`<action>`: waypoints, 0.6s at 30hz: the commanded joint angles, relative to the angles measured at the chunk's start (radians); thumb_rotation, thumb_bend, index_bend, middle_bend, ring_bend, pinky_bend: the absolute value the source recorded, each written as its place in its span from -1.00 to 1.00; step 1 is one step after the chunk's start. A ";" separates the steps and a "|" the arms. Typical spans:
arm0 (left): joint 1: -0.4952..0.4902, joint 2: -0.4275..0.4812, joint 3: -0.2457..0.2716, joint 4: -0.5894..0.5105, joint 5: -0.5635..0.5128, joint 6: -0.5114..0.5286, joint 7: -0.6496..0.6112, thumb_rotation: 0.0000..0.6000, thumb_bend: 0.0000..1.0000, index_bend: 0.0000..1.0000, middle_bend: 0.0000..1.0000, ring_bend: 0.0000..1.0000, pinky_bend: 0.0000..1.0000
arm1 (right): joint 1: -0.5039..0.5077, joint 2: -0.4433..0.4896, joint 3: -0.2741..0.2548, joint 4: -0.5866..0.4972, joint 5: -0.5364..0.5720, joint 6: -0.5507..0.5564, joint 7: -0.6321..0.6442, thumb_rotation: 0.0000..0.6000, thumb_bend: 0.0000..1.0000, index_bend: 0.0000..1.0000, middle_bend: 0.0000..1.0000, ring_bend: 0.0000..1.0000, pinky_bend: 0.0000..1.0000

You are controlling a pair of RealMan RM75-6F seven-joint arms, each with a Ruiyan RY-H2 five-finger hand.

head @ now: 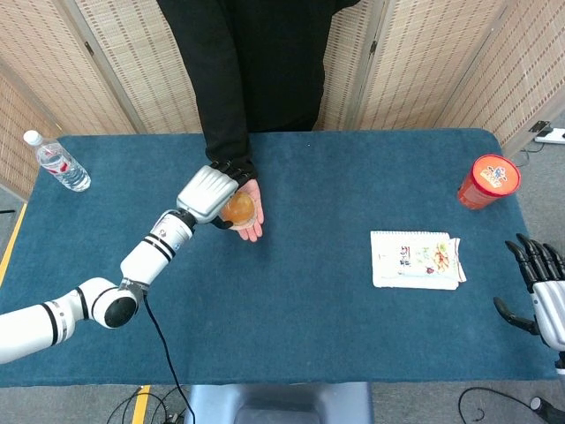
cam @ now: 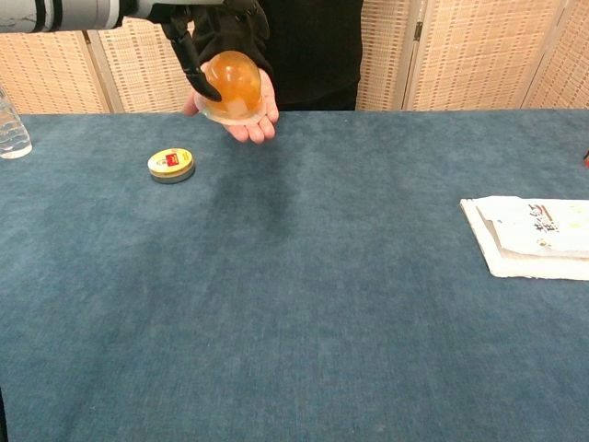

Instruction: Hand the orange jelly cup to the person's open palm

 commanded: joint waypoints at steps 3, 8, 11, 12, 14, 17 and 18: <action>-0.017 0.070 0.009 -0.115 -0.121 0.028 0.044 1.00 -0.73 -0.93 -0.84 -1.00 -0.65 | 0.006 0.005 -0.006 -0.001 -0.012 -0.010 0.009 1.00 -0.52 -1.00 -1.00 -1.00 -1.00; -0.024 0.165 0.033 -0.331 -0.268 0.154 0.145 1.00 -0.73 -1.00 -0.93 -1.00 -0.66 | 0.002 0.012 -0.020 0.006 -0.046 0.000 0.033 1.00 -0.52 -1.00 -1.00 -1.00 -1.00; 0.014 0.230 0.069 -0.483 -0.295 0.255 0.186 1.00 -0.73 -1.00 -0.96 -1.00 -0.66 | -0.002 0.014 -0.029 0.009 -0.067 0.010 0.038 1.00 -0.52 -1.00 -1.00 -1.00 -1.00; 0.038 0.249 0.087 -0.528 -0.277 0.297 0.197 1.00 -0.73 -1.00 -0.98 -1.00 -0.66 | -0.003 0.015 -0.032 0.010 -0.073 0.013 0.041 1.00 -0.52 -1.00 -1.00 -1.00 -1.00; 0.122 0.282 0.146 -0.615 -0.178 0.421 0.215 1.00 -0.73 -1.00 -0.98 -1.00 -0.66 | -0.007 0.015 -0.036 0.012 -0.080 0.021 0.045 1.00 -0.52 -1.00 -1.00 -1.00 -1.00; 0.291 0.300 0.267 -0.664 0.050 0.615 0.211 1.00 -0.73 -1.00 -0.98 -1.00 -0.66 | -0.011 0.011 -0.040 0.013 -0.085 0.026 0.033 1.00 -0.52 -1.00 -1.00 -1.00 -1.00; 0.346 0.299 0.306 -0.658 0.125 0.671 0.196 1.00 -0.73 -1.00 -0.98 -1.00 -0.66 | -0.012 0.009 -0.042 0.012 -0.086 0.026 0.025 1.00 -0.52 -1.00 -1.00 -1.00 -1.00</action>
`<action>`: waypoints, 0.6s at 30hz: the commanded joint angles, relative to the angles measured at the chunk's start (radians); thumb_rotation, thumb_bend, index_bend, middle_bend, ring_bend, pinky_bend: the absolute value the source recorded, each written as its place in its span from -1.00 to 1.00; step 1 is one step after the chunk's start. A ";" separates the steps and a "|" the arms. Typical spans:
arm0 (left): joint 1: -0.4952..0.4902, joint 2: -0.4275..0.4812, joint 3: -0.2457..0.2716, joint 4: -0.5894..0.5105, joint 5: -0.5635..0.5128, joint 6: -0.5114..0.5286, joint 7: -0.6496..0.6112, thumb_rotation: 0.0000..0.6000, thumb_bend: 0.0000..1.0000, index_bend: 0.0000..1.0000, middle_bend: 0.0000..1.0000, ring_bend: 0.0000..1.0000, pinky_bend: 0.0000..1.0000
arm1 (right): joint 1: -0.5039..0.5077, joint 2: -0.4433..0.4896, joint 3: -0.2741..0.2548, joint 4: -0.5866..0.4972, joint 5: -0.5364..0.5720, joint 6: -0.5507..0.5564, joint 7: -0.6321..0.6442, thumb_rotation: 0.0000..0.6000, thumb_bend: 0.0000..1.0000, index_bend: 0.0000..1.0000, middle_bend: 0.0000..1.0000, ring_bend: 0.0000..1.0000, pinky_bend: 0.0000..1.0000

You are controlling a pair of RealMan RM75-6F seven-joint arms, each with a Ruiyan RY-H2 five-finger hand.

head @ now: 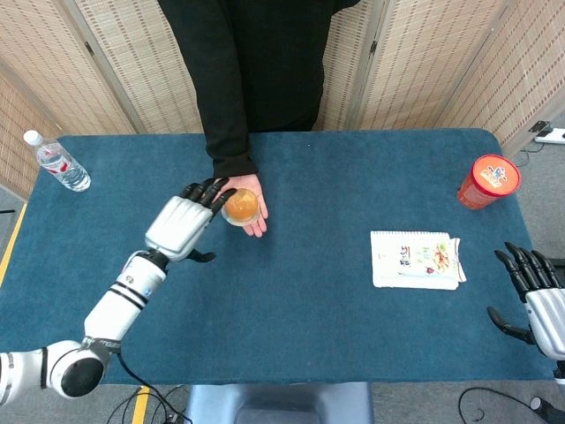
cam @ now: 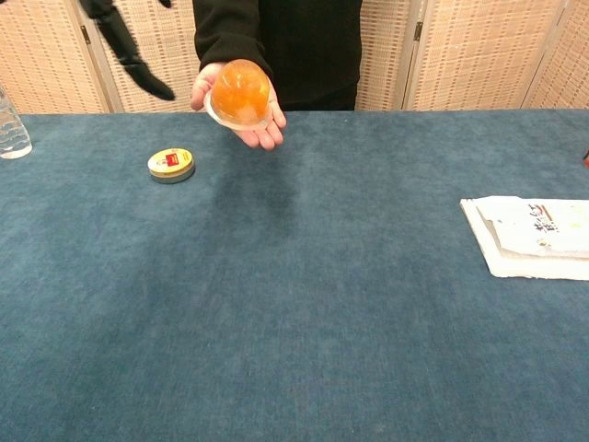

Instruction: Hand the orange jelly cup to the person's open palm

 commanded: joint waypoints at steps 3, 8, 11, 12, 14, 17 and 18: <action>0.429 0.052 0.295 -0.015 0.511 0.456 -0.095 1.00 -0.73 -1.00 -0.98 -1.00 -0.66 | 0.000 -0.016 -0.005 -0.008 -0.002 -0.006 -0.052 1.00 -0.52 -1.00 -1.00 -1.00 -1.00; 0.665 -0.039 0.352 0.285 0.624 0.685 -0.349 1.00 -0.73 -1.00 -0.98 -1.00 -0.66 | 0.010 -0.051 0.005 -0.026 0.031 -0.037 -0.162 1.00 -0.52 -1.00 -1.00 -1.00 -1.00; 0.764 -0.126 0.323 0.478 0.581 0.743 -0.516 1.00 -0.73 -1.00 -0.98 -1.00 -0.66 | 0.023 -0.081 0.022 -0.038 0.079 -0.069 -0.243 1.00 -0.52 -1.00 -1.00 -1.00 -1.00; 0.781 -0.145 0.314 0.520 0.574 0.748 -0.550 1.00 -0.73 -1.00 -0.98 -1.00 -0.66 | 0.026 -0.089 0.026 -0.041 0.091 -0.075 -0.263 1.00 -0.52 -1.00 -1.00 -1.00 -1.00; 0.806 -0.168 0.300 0.577 0.561 0.737 -0.598 1.00 -0.73 -1.00 -0.99 -1.00 -0.66 | 0.033 -0.103 0.034 -0.046 0.115 -0.089 -0.303 1.00 -0.52 -1.00 -1.00 -1.00 -1.00; 0.818 -0.160 0.296 0.595 0.588 0.719 -0.634 1.00 -0.73 -1.00 -1.00 -1.00 -0.66 | 0.041 -0.115 0.045 -0.047 0.140 -0.100 -0.332 1.00 -0.52 -1.00 -1.00 -1.00 -1.00; 0.821 -0.156 0.294 0.595 0.582 0.704 -0.635 1.00 -0.73 -1.00 -1.00 -1.00 -0.66 | 0.043 -0.117 0.048 -0.047 0.147 -0.102 -0.336 1.00 -0.52 -1.00 -1.00 -1.00 -1.00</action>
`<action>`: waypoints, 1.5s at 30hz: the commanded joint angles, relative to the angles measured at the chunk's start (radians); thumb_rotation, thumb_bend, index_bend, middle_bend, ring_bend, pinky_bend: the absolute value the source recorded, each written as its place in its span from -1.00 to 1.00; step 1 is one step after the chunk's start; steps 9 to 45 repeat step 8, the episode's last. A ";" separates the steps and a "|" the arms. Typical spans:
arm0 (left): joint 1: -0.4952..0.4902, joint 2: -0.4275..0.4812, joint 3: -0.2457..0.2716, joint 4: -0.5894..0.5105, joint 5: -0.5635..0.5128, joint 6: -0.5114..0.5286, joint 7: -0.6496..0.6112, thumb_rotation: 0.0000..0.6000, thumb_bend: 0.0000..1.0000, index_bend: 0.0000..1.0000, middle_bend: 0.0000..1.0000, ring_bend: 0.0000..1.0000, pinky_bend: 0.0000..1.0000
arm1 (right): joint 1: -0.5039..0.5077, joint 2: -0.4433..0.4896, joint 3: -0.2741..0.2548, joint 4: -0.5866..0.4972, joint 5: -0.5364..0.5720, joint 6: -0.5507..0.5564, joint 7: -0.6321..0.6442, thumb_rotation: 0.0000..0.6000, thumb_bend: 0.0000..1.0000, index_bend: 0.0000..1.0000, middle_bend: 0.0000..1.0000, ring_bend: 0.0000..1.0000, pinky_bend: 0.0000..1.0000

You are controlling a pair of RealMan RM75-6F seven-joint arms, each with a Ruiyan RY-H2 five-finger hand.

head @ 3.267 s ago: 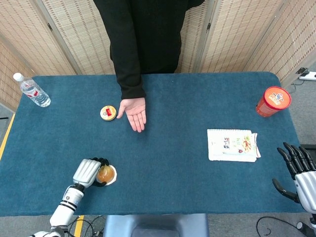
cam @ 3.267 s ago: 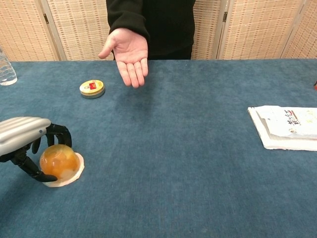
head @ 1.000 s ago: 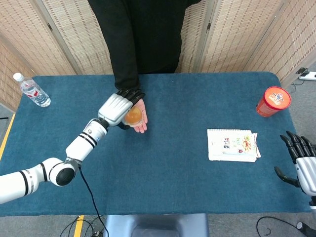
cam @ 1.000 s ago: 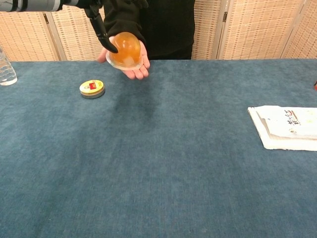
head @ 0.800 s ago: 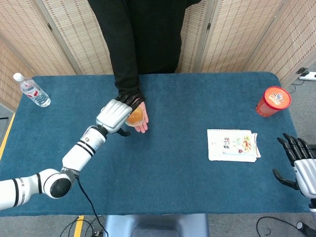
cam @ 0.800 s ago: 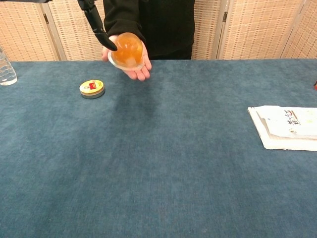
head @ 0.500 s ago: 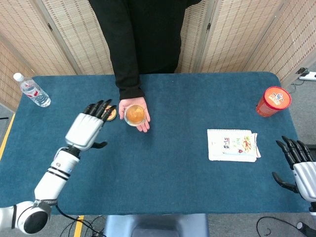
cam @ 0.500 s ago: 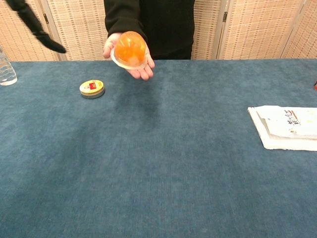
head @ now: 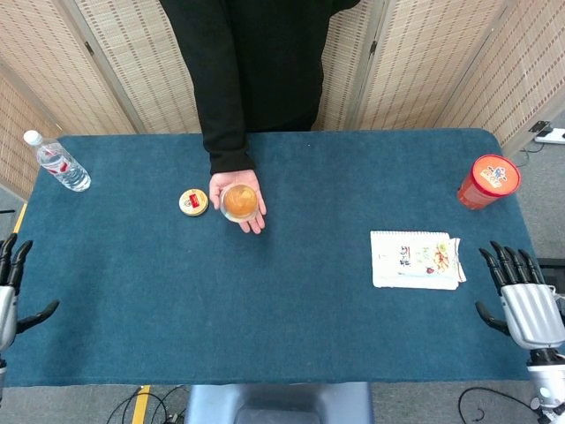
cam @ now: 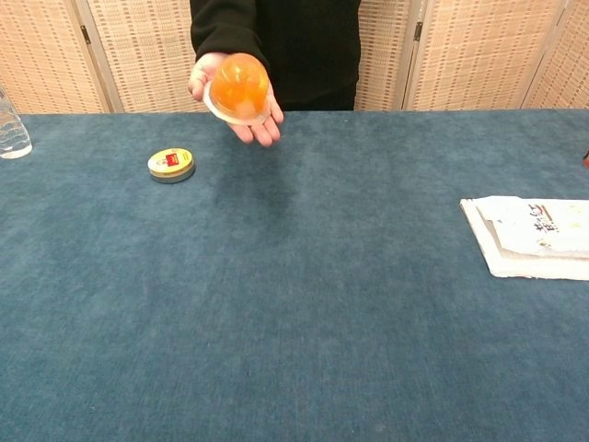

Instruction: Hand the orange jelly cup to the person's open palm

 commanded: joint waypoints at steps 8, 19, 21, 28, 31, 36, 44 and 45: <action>0.080 -0.018 -0.033 0.046 0.002 -0.048 -0.086 1.00 -0.73 -1.00 -1.00 -1.00 -0.66 | 0.026 -0.016 0.026 0.010 0.048 -0.036 -0.014 1.00 -0.52 -1.00 -1.00 -1.00 -1.00; 0.080 -0.018 -0.033 0.046 0.002 -0.048 -0.086 1.00 -0.73 -1.00 -1.00 -1.00 -0.66 | 0.026 -0.016 0.026 0.010 0.048 -0.036 -0.014 1.00 -0.52 -1.00 -1.00 -1.00 -1.00; 0.080 -0.018 -0.033 0.046 0.002 -0.048 -0.086 1.00 -0.73 -1.00 -1.00 -1.00 -0.66 | 0.026 -0.016 0.026 0.010 0.048 -0.036 -0.014 1.00 -0.52 -1.00 -1.00 -1.00 -1.00; 0.080 -0.018 -0.033 0.046 0.002 -0.048 -0.086 1.00 -0.73 -1.00 -1.00 -1.00 -0.66 | 0.026 -0.016 0.026 0.010 0.048 -0.036 -0.014 1.00 -0.52 -1.00 -1.00 -1.00 -1.00; 0.080 -0.018 -0.033 0.046 0.002 -0.048 -0.086 1.00 -0.73 -1.00 -1.00 -1.00 -0.66 | 0.026 -0.016 0.026 0.010 0.048 -0.036 -0.014 1.00 -0.52 -1.00 -1.00 -1.00 -1.00; 0.080 -0.018 -0.033 0.046 0.002 -0.048 -0.086 1.00 -0.73 -1.00 -1.00 -1.00 -0.66 | 0.026 -0.016 0.026 0.010 0.048 -0.036 -0.014 1.00 -0.52 -1.00 -1.00 -1.00 -1.00; 0.080 -0.018 -0.033 0.046 0.002 -0.048 -0.086 1.00 -0.73 -1.00 -1.00 -1.00 -0.66 | 0.026 -0.016 0.026 0.010 0.048 -0.036 -0.014 1.00 -0.52 -1.00 -1.00 -1.00 -1.00; 0.080 -0.018 -0.033 0.046 0.002 -0.048 -0.086 1.00 -0.73 -1.00 -1.00 -1.00 -0.66 | 0.026 -0.016 0.026 0.010 0.048 -0.036 -0.014 1.00 -0.52 -1.00 -1.00 -1.00 -1.00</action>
